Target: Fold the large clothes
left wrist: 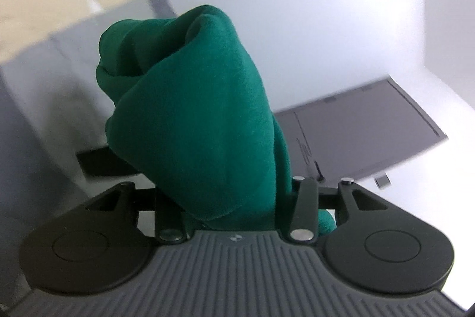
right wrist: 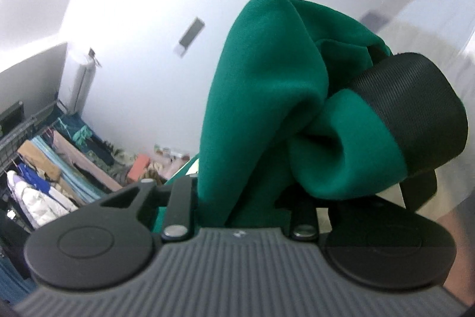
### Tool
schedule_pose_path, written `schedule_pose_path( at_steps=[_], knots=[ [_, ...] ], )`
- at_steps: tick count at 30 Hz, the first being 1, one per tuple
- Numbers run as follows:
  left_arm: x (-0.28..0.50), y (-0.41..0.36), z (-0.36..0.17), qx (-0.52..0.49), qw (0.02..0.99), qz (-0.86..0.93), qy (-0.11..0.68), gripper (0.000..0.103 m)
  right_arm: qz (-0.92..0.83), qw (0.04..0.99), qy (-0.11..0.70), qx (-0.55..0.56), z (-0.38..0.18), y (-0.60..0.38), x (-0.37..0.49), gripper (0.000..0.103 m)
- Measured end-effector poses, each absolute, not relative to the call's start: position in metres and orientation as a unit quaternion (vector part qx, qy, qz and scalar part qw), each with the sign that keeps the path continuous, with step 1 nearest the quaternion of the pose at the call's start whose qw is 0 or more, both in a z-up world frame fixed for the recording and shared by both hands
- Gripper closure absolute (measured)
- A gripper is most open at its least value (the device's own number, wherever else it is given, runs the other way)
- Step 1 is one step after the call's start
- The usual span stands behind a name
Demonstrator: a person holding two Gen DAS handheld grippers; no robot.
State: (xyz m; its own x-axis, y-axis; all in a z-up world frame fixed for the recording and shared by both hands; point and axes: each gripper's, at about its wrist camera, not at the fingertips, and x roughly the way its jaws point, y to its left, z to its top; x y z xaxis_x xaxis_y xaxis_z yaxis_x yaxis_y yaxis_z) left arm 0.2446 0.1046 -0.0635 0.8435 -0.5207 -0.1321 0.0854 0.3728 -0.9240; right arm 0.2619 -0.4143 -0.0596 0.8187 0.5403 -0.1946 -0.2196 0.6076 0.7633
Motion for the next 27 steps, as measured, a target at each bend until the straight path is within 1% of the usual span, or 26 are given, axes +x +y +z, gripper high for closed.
schedule_pose_path(
  at_steps=[7,13,18,22,24,27],
  knots=[
    [0.276,0.003,-0.008,-0.486,0.817,-0.239,0.199,0.054,0.172,0.895,0.144,0.386,-0.021,-0.495,0.234,0.070],
    [0.331,-0.080,-0.004,-0.483,0.808,-0.254,0.220,0.054,0.108,0.905,0.114,0.395,-0.023,-0.560,0.238,0.070],
    [0.362,-0.126,-0.031,-0.461,0.810,-0.258,0.256,0.054,0.062,0.901,0.129,0.409,-0.056,-0.608,0.251,0.070],
    [0.384,-0.145,-0.075,-0.443,0.808,-0.253,0.294,0.054,0.036,0.899,0.151,0.410,-0.092,-0.623,0.264,0.070],
    [0.372,-0.156,-0.096,-0.434,0.809,-0.247,0.311,0.054,0.026,0.896,0.166,0.411,-0.111,-0.627,0.270,0.070],
    [0.380,-0.155,-0.126,-0.438,0.803,-0.247,0.319,0.054,0.021,0.895,0.191,0.403,-0.135,-0.617,0.281,0.070]
  ],
)
